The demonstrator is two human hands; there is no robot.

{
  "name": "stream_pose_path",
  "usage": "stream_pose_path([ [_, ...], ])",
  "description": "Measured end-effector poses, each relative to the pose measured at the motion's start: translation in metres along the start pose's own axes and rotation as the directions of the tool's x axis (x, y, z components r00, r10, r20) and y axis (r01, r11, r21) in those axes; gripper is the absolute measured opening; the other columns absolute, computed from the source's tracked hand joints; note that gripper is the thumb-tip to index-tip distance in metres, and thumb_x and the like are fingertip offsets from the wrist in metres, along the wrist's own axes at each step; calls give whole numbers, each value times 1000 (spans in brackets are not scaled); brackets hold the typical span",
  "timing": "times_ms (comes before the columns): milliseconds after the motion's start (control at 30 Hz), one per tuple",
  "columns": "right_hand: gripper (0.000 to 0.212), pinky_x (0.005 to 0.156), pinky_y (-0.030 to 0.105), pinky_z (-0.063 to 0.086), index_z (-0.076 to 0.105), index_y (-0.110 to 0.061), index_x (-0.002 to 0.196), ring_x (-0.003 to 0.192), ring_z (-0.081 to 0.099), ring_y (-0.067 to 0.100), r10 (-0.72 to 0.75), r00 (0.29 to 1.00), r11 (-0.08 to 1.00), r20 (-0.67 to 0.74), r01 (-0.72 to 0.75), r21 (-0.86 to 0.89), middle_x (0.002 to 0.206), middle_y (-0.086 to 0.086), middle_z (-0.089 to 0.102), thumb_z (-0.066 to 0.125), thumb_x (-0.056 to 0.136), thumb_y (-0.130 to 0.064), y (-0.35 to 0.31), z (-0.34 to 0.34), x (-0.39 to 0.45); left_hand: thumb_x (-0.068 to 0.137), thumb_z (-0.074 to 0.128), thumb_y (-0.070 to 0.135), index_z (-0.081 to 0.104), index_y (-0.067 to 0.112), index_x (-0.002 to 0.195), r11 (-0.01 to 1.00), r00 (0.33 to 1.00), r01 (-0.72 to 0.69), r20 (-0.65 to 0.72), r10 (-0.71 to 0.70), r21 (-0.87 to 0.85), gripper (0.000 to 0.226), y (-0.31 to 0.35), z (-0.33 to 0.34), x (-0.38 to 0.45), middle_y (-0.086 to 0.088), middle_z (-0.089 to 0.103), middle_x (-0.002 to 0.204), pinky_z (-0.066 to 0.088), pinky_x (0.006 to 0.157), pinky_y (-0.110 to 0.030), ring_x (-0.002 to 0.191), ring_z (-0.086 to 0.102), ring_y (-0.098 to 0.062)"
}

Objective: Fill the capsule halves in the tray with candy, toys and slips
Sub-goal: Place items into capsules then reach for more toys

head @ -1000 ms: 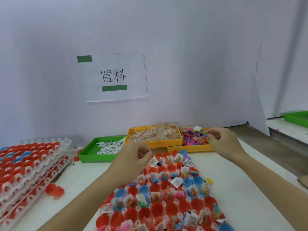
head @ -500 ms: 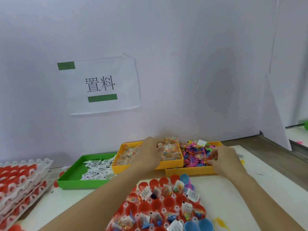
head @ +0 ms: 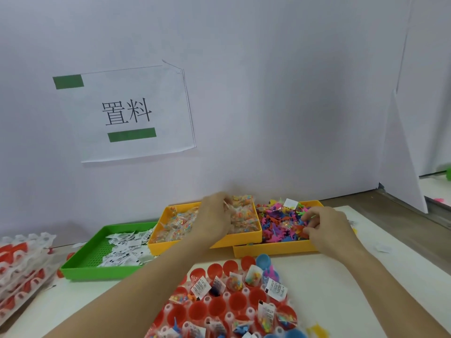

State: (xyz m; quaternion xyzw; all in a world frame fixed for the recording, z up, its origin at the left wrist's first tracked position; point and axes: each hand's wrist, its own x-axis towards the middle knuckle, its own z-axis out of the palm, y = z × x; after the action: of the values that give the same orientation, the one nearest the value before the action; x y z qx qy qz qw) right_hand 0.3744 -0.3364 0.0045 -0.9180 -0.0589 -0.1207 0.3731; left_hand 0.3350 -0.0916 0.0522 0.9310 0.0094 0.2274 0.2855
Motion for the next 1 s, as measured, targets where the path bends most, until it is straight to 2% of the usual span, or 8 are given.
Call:
stream_pose_path([
  [133, 20, 57, 14, 37, 66, -26, 93, 71, 55, 4, -62, 998, 998, -5, 62, -27, 78, -5, 61, 73, 87, -7, -2, 4, -3, 96, 56, 9, 58, 13, 97, 980, 988, 93, -105, -112, -176, 5, -2, -8, -3, -2, 61, 82, 41, 45, -10, 65, 58, -7],
  [267, 11, 72, 27, 49, 74, -19, 89, 76, 58, 11, -74, 993, 997, -87, 74, -11, 87, 1, 68, 72, 88, -9, -4, 5, -3, 99, 51, 9, 52, 17, 104, 882, 969, 188, -67, -239, -432, 10, -1, -23, -15, -8, 68, 85, 48, 50, -21, 62, 62, -12],
  [333, 7, 74, 29, 50, 77, -15, 89, 77, 59, 14, -86, 989, 996, -122, 84, -14, 88, 4, 70, 74, 87, -8, -5, 5, -3, 98, 52, 10, 53, 18, 106, 844, 967, 205, -33, -254, -495, 11, -4, -30, -23, -6, 70, 84, 49, 56, -26, 58, 62, -9],
  [600, 14, 78, 28, 45, 77, -16, 93, 78, 57, 16, -97, 986, 994, -134, 89, -60, 98, 5, 74, 68, 90, -6, -1, 2, 0, 94, 50, -3, 60, 11, 98, 703, 935, 276, 13, -355, -656, 18, -31, -57, -45, -7, 69, 75, 46, 48, -24, 55, 64, -15],
  [733, 19, 84, 36, 50, 77, -17, 97, 85, 57, 20, -113, 987, 990, -119, 101, -98, 105, 8, 74, 65, 91, -3, 0, 0, 1, 89, 43, -4, 62, 14, 88, 781, 898, 324, -87, -432, -534, 26, -67, -84, -51, -7, 63, 77, 41, 48, -27, 55, 58, -15],
  [867, 22, 80, 41, 52, 76, -20, 92, 88, 61, 31, -139, 977, 987, -163, 124, -100, 100, 10, 74, 65, 88, -1, -3, 0, 3, 88, 47, 6, 62, 16, 78, 845, 832, 465, -196, -519, -265, 21, -119, -118, -52, -4, 60, 72, 40, 55, -27, 62, 53, -21],
  [933, 23, 76, 40, 51, 76, -21, 91, 83, 60, 30, -151, 974, 984, -170, 132, -117, 97, 11, 74, 65, 87, -1, -3, 3, 5, 85, 55, 11, 63, 14, 75, 850, 828, 516, -194, -526, -105, 13, -141, -128, -53, -2, 59, 65, 39, 56, -27, 64, 53, -21],
  [1000, 22, 74, 38, 50, 76, -21, 90, 78, 59, 28, -160, 974, 980, -162, 137, -144, 95, 10, 74, 66, 86, -1, -1, 6, 7, 83, 62, 16, 65, 14, 80, 846, 843, 531, -132, -521, 53, 6, -155, -133, -55, 0, 63, 72, 40, 57, -26, 66, 55, -17],
])
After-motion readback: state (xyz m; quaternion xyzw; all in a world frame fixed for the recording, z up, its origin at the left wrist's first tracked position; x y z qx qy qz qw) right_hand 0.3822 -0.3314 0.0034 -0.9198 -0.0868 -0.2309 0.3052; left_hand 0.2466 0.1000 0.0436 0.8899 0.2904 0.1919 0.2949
